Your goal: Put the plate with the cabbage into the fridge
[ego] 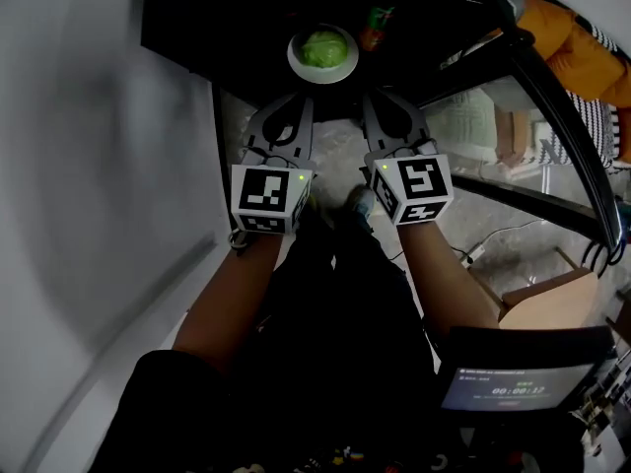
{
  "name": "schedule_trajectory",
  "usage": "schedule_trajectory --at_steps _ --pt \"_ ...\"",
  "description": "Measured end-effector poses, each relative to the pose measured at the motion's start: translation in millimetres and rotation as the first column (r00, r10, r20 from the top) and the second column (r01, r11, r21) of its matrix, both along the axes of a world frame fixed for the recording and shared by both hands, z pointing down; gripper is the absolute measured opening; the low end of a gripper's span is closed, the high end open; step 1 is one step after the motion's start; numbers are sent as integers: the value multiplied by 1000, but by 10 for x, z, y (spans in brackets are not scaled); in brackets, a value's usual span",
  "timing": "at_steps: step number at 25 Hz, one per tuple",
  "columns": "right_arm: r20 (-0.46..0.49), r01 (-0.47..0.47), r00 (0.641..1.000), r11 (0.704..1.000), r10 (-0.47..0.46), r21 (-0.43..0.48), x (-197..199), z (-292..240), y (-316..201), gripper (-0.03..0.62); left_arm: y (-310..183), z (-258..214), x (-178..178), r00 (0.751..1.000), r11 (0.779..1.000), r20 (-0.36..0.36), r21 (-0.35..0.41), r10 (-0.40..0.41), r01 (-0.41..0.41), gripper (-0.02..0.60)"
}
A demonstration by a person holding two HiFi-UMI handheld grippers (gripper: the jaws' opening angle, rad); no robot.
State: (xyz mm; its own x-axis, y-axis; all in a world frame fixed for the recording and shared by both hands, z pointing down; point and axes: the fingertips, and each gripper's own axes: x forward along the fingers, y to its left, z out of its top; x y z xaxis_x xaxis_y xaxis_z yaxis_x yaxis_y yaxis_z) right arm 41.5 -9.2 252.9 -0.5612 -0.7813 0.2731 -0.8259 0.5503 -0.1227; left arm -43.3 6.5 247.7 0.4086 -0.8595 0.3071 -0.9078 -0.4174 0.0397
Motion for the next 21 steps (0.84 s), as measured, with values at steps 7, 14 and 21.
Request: schedule_trajectory --at_steps 7,14,21 --pt "19 15 1000 999 -16 43 314 -801 310 6 379 -712 298 999 1000 47 15 1 -2 3" --pt "36 -3 999 999 5 -47 877 -967 -16 6 34 -1029 854 998 999 55 -27 32 -31 3" --pt "53 9 999 999 -6 -39 1079 -1069 -356 6 -524 -1372 1115 1000 1000 21 18 14 -15 3"
